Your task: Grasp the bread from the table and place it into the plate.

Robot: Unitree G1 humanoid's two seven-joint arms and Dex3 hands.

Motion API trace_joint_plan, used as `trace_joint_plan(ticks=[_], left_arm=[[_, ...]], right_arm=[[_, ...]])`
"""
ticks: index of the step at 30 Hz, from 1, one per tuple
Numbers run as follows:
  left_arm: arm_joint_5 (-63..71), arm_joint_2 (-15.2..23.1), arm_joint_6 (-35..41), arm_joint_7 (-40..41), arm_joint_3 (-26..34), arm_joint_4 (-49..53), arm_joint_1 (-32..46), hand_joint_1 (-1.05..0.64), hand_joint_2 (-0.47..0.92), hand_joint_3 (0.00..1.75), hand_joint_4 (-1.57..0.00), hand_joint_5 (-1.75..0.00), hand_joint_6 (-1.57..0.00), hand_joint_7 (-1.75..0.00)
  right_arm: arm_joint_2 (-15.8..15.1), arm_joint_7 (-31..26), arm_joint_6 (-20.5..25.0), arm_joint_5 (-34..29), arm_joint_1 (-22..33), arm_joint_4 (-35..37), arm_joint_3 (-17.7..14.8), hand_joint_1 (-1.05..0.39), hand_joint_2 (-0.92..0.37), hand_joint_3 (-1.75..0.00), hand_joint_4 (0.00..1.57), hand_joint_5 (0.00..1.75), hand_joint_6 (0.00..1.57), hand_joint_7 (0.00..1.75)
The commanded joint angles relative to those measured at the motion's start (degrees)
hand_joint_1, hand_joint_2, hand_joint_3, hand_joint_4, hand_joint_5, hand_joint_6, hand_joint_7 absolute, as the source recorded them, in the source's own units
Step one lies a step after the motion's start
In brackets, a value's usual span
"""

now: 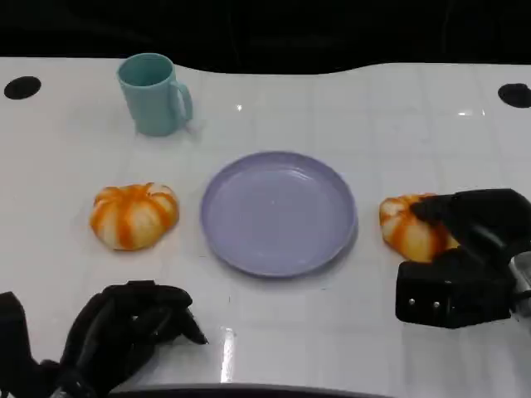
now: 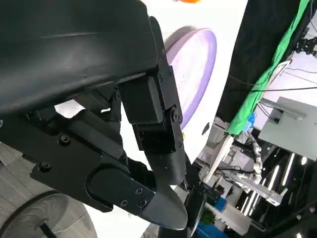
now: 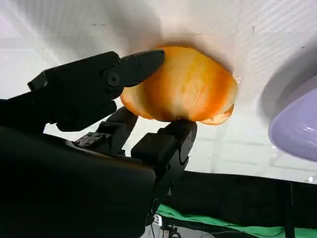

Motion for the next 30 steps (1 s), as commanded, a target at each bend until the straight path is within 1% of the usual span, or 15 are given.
trace_joint_plan(ticks=[1,5,6,8,9,11,13,16,18,21,23,24,26,29,30], left_arm=[[-0.4,0.5,0.3,-0.1,0.3,-0.2,0.4,-0.95,0.7,0.0,-0.8,-1.43,-1.5,0.0],[-0.4,0.5,0.0,-0.4,0.3,0.1,0.3,-0.94,0.7,0.0,-0.79,-1.42,-1.49,0.0],[-0.4,0.5,0.1,-0.2,0.3,0.0,0.4,-0.94,0.7,0.0,-0.79,-1.43,-1.49,0.0],[-0.4,0.4,0.4,0.2,0.3,-0.3,0.5,-0.94,0.7,0.0,-0.8,-1.43,-1.5,0.0],[-0.3,0.4,0.3,0.1,0.3,-0.3,0.5,-0.94,0.7,0.0,-0.8,-1.43,-1.5,0.0],[-0.5,0.5,-0.2,-0.5,0.4,0.1,0.4,-0.94,0.71,0.0,-0.79,-1.44,-1.49,0.0],[-0.6,0.4,-0.3,-0.7,0.5,0.3,0.3,-0.95,0.71,0.0,-0.79,-1.44,-1.49,0.0],[-0.7,0.3,0.0,-0.4,0.4,-0.1,0.5,-0.95,0.7,0.0,-0.79,-1.44,-1.49,0.0],[-0.6,0.3,0.1,-0.2,0.2,-0.3,0.6,-0.95,0.7,0.0,-0.79,-1.43,-1.49,0.0],[-0.5,0.2,-0.1,-0.2,0.2,-0.4,0.7,-0.96,0.7,0.0,-0.79,-1.44,-1.5,0.0],[-0.7,0.2,-0.2,-0.5,0.3,-0.2,0.6,-0.95,0.7,0.0,-0.79,-1.44,-1.49,0.0],[-0.8,0.2,0.0,-0.5,0.3,-0.2,0.5,-0.94,0.7,0.0,-0.79,-1.43,-1.49,0.0],[-0.7,0.3,0.5,-0.1,0.3,-0.5,0.6,-0.94,0.7,0.0,-0.8,-1.42,-1.5,0.0],[-0.6,0.3,0.9,0.3,0.3,-0.7,0.6,-0.95,0.7,0.0,-0.81,-1.41,-1.5,0.0],[-0.6,0.3,1.1,0.3,0.3,-0.8,0.5,-0.94,0.69,0.0,-0.81,-1.4,-1.5,0.0]], right_arm=[[-2.0,2.0,1.0,0.0,2.5,-1.8,1.0,-0.34,-0.84,0.0,0.74,0.94,0.96,0.05],[-2.2,1.0,0.8,-0.5,3.1,-1.8,1.6,-0.3,-0.84,0.0,0.76,1.0,0.95,0.03],[-2.2,0.4,0.4,-0.4,3.1,-1.4,1.6,-0.26,-0.85,0.0,0.73,1.09,0.95,0.02],[-2.0,-0.8,-0.6,0.3,3.2,-0.6,1.4,-0.22,-0.85,0.0,0.72,1.17,0.97,0.02],[-2.0,-2.0,-1.6,0.7,3.2,0.1,1.3,-0.19,-0.86,-0.01,0.73,1.2,1.01,0.04],[-2.1,-4.1,-3.3,0.6,3.0,1.5,1.6,-0.15,-0.9,-0.01,0.82,1.21,1.15,0.09],[-2.2,-4.8,-4.0,0.5,3.0,2.2,1.9,-0.14,-0.92,-0.02,0.88,1.3,1.23,0.11],[-2.6,-6.0,-5.3,0.5,3.4,2.0,1.9,-0.13,-0.92,-0.06,0.87,1.53,1.31,0.15],[-2.9,-6.8,-6.4,0.7,3.7,1.9,1.9,-0.11,-0.92,-0.12,0.85,1.66,1.33,0.24],[-3.4,-9.2,-7.3,0.3,4.8,0.6,1.9,-0.13,-0.92,-0.13,0.86,1.71,1.29,0.33],[-3.8,-11.1,-7.8,-0.2,5.7,-0.6,2.0,-0.13,-0.92,-0.12,0.87,1.74,1.1,0.77],[-4.1,-11.6,-7.8,-0.5,6.1,-1.4,2.1,-0.14,-0.91,-0.11,0.88,1.74,1.04,0.85],[-4.6,-11.4,-7.6,-0.6,7.2,-3.9,1.9,-0.17,-0.92,-0.11,0.89,1.75,0.99,0.89],[-4.9,-12.7,-8.3,-0.1,8.7,-6.5,1.2,-0.17,-0.9,-0.1,0.89,1.75,1.02,0.86],[-5.0,-13.5,-8.7,0.0,9.1,-7.0,0.9,-0.15,-0.89,-0.1,0.9,1.75,1.01,0.9]])
